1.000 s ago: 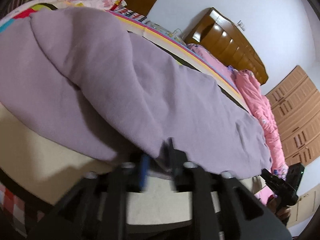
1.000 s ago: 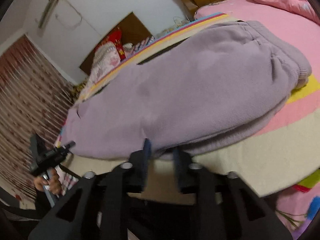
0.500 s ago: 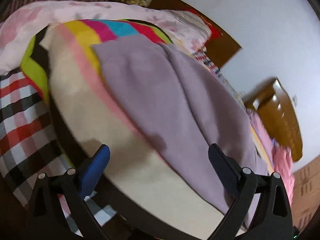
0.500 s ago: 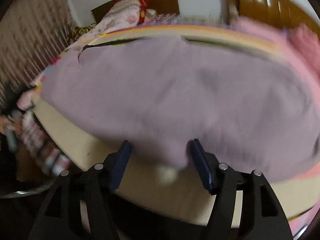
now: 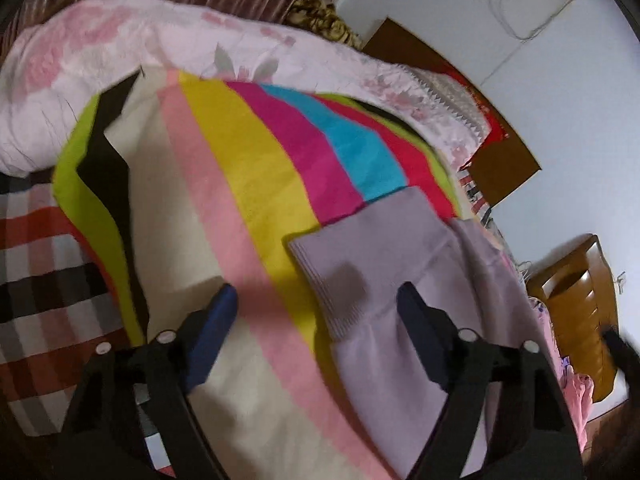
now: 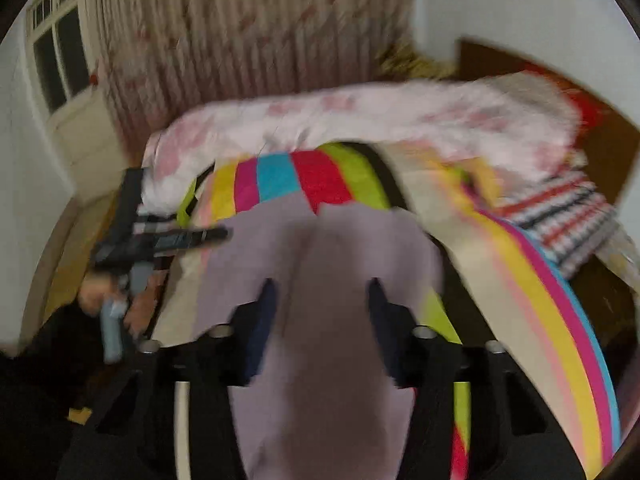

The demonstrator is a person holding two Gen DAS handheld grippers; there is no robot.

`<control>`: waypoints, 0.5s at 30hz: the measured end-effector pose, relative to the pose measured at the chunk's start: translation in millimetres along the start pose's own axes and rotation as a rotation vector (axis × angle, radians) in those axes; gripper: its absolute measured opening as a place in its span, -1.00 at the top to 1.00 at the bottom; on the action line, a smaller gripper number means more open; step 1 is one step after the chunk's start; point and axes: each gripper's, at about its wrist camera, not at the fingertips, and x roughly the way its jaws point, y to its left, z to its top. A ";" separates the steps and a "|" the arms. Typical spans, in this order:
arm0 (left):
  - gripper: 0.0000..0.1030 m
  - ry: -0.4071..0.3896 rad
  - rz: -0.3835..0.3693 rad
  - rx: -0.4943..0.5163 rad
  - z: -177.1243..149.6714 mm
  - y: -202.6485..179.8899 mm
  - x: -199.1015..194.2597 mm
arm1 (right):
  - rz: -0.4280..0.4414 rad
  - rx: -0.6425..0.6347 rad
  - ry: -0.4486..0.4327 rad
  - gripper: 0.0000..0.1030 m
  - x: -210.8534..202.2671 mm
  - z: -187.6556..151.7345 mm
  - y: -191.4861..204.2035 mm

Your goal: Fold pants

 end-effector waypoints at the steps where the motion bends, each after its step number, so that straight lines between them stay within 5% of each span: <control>1: -0.53 0.001 0.006 0.009 1.3 -0.5 4.4 | 0.026 -0.031 0.029 0.24 27.7 21.5 -0.8; 6: -0.53 -0.006 0.043 0.136 6.6 -17.9 14.0 | 0.147 -0.151 0.149 0.30 132.0 79.6 23.1; 11: -0.53 -0.009 0.070 0.161 11.0 -15.0 29.6 | 0.179 -0.201 0.238 0.28 177.7 82.4 25.0; 12: -0.46 -0.009 0.076 0.169 11.1 -15.4 31.4 | 0.192 -0.216 0.224 0.28 178.1 78.0 24.1; 13: -0.18 -0.022 0.086 0.178 10.2 -15.6 30.4 | 0.199 -0.218 0.211 0.33 175.4 76.5 22.3; 14: 0.17 -0.037 0.091 0.188 9.4 -15.8 27.4 | 0.190 -0.226 0.198 0.69 176.9 77.4 23.9; 15: 0.40 -0.047 0.095 0.203 9.3 -16.8 23.8 | 0.203 -0.232 0.184 0.78 175.0 81.3 23.1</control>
